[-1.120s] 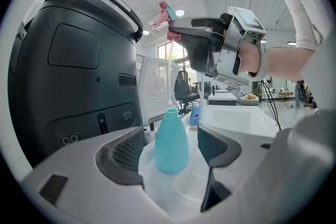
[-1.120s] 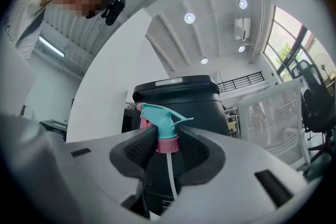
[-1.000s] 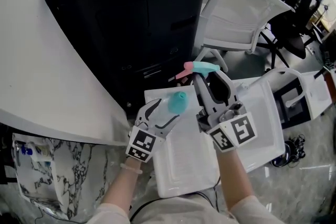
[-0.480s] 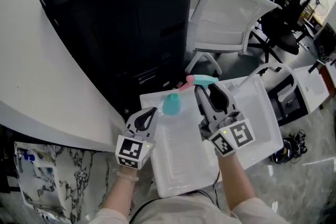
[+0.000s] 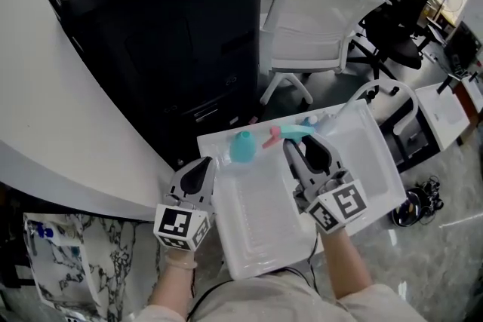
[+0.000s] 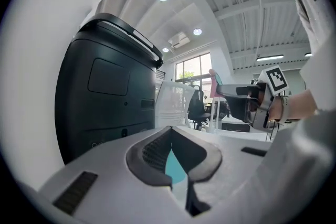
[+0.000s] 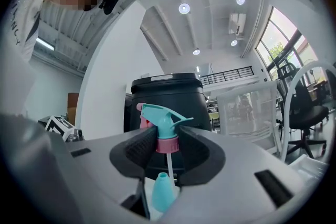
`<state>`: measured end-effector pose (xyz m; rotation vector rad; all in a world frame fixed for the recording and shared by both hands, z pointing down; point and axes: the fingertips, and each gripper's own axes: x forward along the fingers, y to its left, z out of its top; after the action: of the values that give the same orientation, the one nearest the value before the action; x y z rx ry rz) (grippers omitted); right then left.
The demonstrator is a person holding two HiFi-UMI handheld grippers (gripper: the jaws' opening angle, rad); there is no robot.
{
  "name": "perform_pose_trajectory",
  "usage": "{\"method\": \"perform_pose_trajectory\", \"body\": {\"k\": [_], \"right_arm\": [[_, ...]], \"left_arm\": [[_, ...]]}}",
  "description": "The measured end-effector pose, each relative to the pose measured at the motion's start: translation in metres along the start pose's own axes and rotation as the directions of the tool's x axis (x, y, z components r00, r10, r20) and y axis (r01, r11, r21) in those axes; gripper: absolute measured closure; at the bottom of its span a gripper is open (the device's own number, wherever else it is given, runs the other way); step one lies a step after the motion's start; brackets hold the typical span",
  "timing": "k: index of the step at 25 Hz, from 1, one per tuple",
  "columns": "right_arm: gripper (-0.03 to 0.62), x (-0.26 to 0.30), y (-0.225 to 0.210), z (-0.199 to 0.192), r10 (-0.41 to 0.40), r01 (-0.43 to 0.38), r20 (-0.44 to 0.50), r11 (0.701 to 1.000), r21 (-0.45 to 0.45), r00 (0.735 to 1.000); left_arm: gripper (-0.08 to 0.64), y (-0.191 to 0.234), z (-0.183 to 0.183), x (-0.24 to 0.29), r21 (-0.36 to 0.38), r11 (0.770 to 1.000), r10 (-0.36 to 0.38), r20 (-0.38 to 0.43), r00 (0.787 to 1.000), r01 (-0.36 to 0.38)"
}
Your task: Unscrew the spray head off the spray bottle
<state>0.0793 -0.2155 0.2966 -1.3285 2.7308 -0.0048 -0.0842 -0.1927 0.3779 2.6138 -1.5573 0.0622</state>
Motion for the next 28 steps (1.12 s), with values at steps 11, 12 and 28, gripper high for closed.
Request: {"method": "perform_pose_trajectory", "body": {"k": [11, 12, 28], "right_arm": [[0.457, -0.039, 0.004, -0.001, -0.044, 0.044, -0.012, 0.999, 0.001, 0.999], [0.457, -0.042, 0.004, -0.001, -0.048, 0.048, -0.010, 0.999, 0.004, 0.999], [0.457, -0.076, 0.009, -0.001, -0.098, 0.098, -0.003, 0.995, 0.013, 0.995]], "left_arm": [[0.555, -0.008, 0.020, -0.028, -0.027, 0.998, 0.063, 0.089, 0.994, -0.061], [0.555, -0.009, 0.022, -0.031, -0.031, 0.997, 0.074, 0.099, 0.992, -0.071], [0.555, -0.017, 0.029, -0.057, -0.034, 0.994, 0.105, 0.124, 0.987, -0.102]]}}
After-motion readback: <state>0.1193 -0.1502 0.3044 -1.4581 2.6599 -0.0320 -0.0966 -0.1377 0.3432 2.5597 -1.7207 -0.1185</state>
